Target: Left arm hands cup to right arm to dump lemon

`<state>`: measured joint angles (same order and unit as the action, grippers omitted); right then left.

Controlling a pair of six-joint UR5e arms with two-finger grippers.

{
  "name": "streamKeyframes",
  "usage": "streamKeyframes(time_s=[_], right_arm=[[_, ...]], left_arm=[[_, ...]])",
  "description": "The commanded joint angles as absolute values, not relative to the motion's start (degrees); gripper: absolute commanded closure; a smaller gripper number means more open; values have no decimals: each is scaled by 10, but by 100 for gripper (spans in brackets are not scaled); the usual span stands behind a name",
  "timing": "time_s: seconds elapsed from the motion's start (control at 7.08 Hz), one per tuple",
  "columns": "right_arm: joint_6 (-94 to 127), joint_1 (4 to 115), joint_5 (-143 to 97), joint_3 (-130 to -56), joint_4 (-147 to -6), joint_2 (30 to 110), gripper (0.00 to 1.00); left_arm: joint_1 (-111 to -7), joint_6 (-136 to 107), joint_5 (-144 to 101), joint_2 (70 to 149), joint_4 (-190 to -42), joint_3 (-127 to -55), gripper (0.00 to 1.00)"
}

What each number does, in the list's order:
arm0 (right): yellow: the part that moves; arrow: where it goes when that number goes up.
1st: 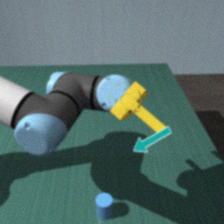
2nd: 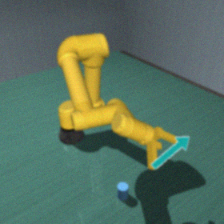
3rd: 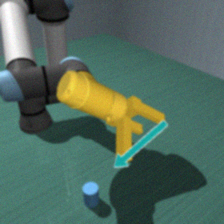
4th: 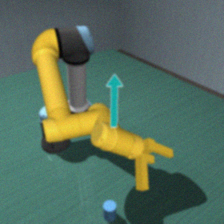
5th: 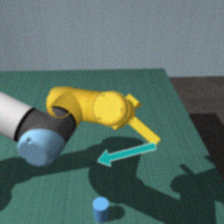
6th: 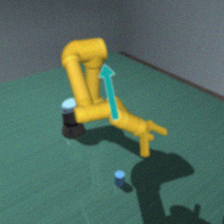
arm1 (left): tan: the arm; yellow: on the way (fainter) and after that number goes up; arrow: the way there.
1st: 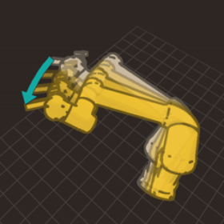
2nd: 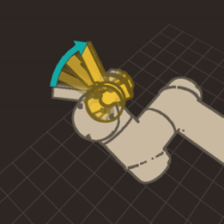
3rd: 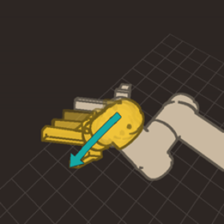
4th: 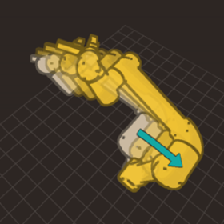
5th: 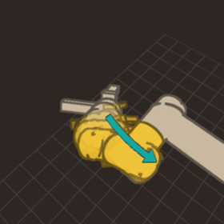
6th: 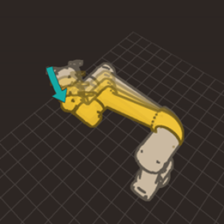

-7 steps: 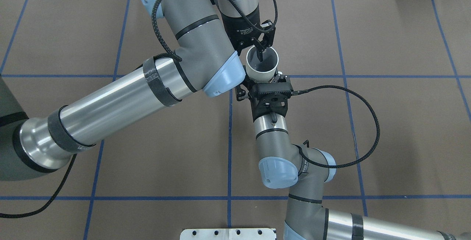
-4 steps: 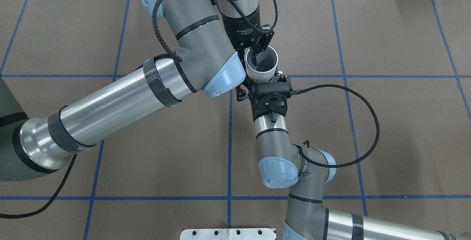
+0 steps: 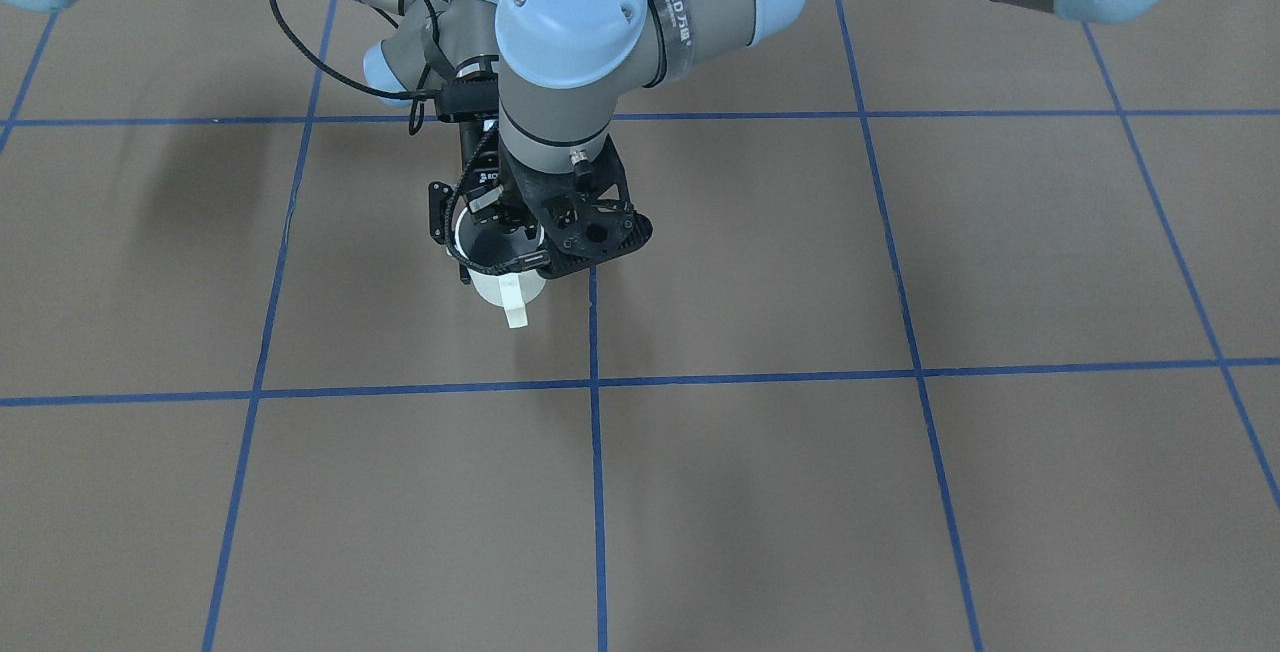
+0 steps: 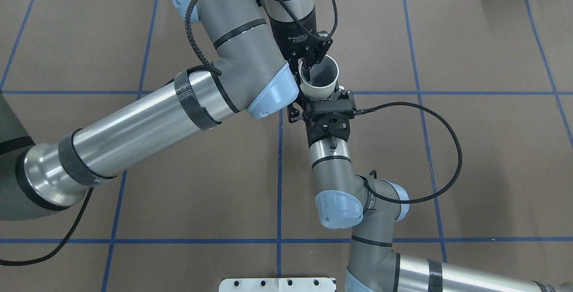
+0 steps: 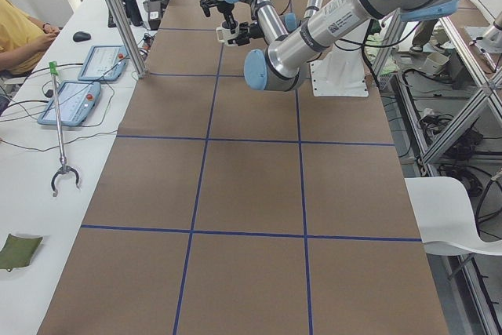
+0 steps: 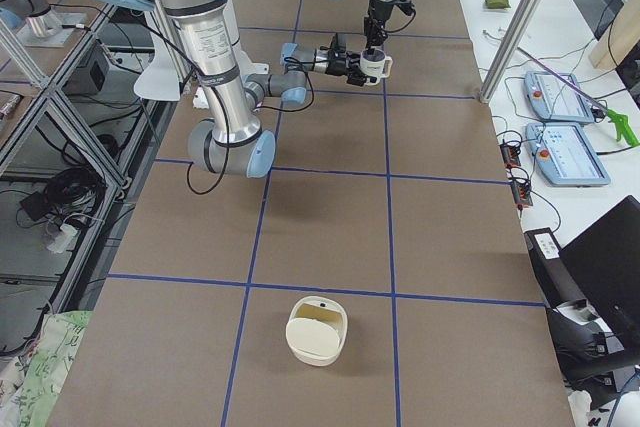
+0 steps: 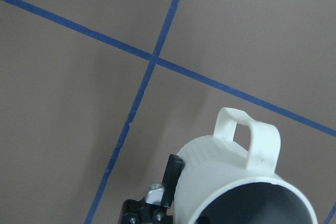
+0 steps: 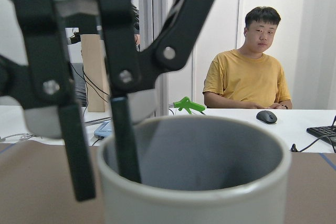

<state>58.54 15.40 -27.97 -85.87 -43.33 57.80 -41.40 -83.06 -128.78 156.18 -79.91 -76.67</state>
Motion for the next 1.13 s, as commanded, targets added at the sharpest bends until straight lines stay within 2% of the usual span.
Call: streamKeyframes(time_s=[0.0,0.14,0.99], right_arm=[[585,156,-283,-858,-432,578,30],[584,156,-284,-859,-432,577,1],[570,156,-305,-822,-429,584,0]], left_arm=[[-414,-831,-1290,1563,-792,-767,100],[-414,-831,-1291,1564,-792,-766,100],[-442,-826,-1293,1564,-769,-816,100]])
